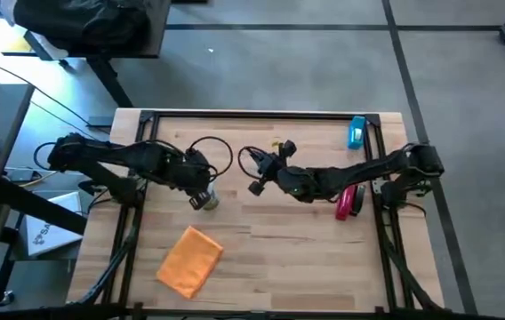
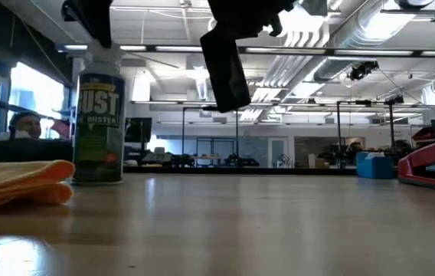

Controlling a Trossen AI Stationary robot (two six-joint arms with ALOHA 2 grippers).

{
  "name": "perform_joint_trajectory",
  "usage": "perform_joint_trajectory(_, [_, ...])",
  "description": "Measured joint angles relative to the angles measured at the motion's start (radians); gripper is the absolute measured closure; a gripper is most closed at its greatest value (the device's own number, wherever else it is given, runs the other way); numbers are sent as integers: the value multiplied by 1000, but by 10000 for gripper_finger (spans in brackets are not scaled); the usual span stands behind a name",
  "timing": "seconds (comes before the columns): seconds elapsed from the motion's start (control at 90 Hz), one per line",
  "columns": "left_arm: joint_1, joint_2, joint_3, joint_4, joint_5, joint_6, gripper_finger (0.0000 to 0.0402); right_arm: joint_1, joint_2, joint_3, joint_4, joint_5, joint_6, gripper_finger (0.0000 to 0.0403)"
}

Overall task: Apply microfiber cloth
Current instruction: Spray the cellphone using the spray bottle

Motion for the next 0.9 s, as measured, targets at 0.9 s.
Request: perform_joint_trajectory(0.9, [-19,-89,103,-61,-71,105,296,6,-139,1,-137,-109,-120,403])
